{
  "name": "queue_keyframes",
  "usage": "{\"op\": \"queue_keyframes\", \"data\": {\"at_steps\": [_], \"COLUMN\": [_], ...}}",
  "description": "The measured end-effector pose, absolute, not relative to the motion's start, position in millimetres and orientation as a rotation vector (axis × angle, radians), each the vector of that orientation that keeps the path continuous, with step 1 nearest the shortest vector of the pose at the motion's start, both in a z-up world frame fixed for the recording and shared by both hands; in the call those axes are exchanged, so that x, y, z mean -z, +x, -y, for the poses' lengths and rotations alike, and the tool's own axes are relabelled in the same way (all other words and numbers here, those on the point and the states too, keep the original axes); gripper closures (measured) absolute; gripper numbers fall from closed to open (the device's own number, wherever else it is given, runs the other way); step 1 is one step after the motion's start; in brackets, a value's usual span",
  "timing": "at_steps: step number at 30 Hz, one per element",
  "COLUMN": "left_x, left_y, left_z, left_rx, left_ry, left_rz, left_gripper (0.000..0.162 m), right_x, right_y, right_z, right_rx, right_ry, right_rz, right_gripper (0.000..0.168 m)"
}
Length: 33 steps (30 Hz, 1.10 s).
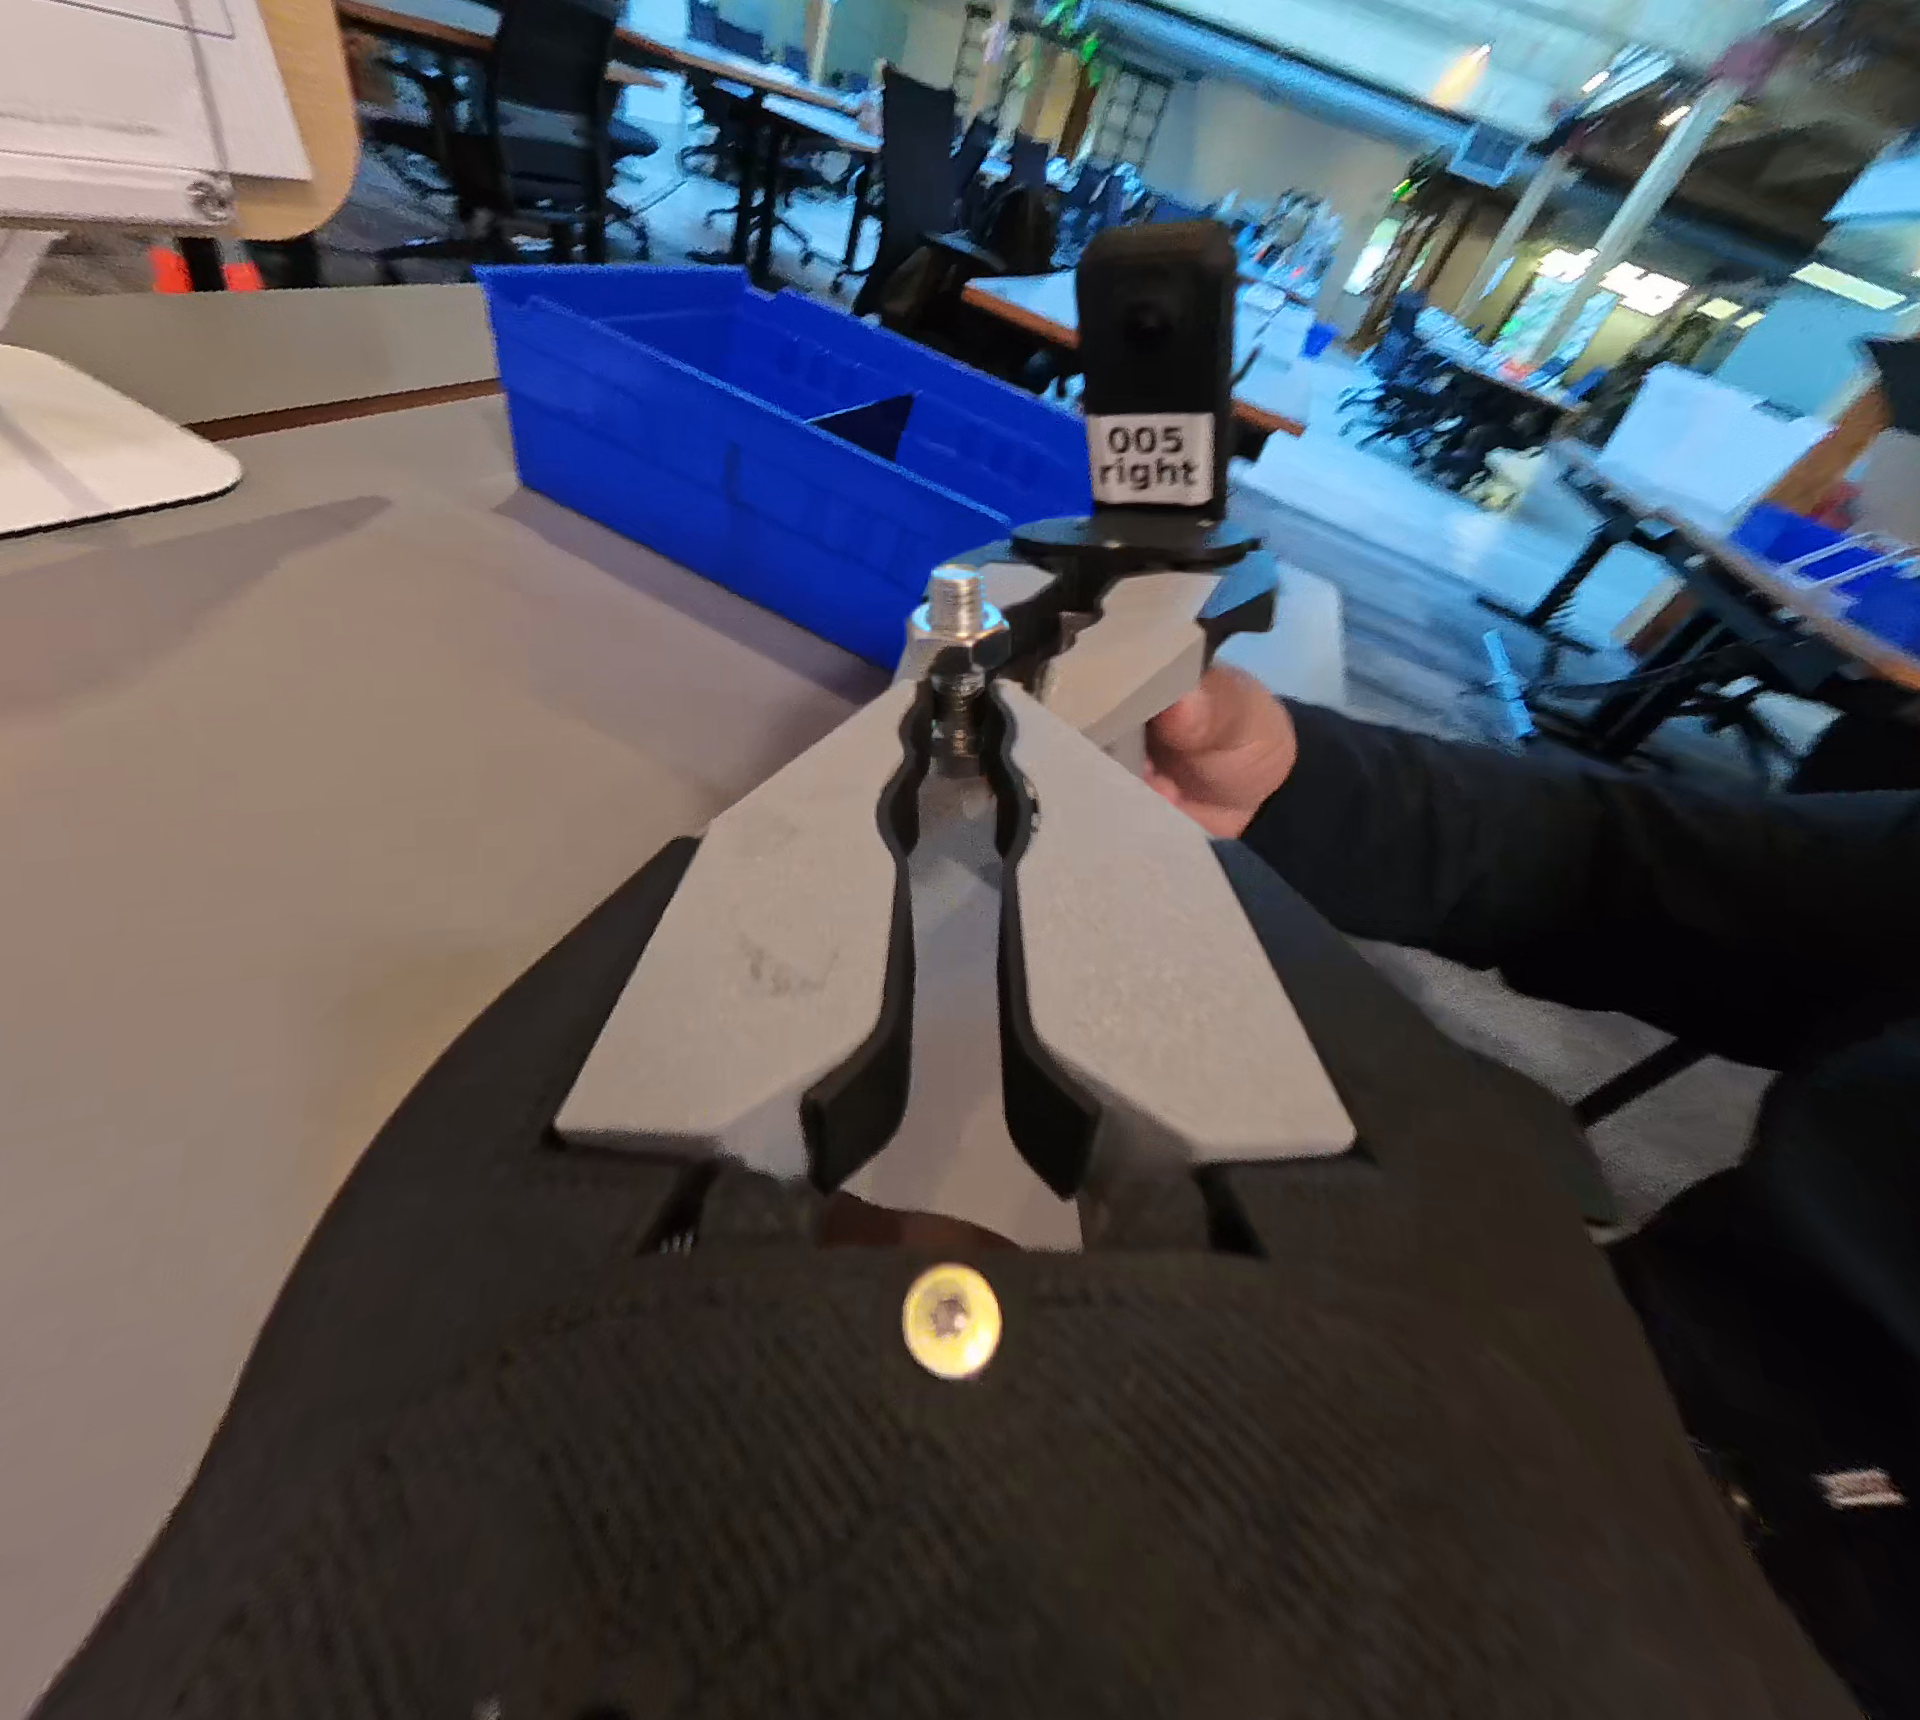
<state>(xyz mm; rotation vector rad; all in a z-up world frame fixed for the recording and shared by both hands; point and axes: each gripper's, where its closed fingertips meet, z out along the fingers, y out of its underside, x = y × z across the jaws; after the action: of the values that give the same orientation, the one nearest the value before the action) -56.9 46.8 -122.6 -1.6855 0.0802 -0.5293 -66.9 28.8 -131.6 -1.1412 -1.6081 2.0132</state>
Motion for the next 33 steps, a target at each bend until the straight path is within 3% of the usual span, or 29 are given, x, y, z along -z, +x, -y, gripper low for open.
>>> {"op": "queue_keyframes", "data": {"at_steps": [2, 8, 28, 33], "left_x": [128, 139, 156, 164], "left_y": [-63, -74, -61, -64], "left_z": [-50, -54, -62, -60], "left_rx": [0.434, 0.242, 0.361, 0.385], "left_ry": [-1.733, -1.802, -1.794, -1.783], "left_rz": [-0.089, -0.139, -0.165, -0.150], "left_gripper": [0.156, 0.155, 0.155, 0.131], "right_x": [133, 124, 142, 140], "right_y": [-69, -70, -77, -78], "right_z": [-32, -49, -54, -63], "right_rx": [-1.998, -1.925, -1.815, -1.876], "right_ry": [-1.158, -1.144, -1.226, -1.275], "right_rz": [1.597, 1.510, 1.568, 1.504], "right_gripper": [0.141, 0.142, 0.154, 0.154]}}
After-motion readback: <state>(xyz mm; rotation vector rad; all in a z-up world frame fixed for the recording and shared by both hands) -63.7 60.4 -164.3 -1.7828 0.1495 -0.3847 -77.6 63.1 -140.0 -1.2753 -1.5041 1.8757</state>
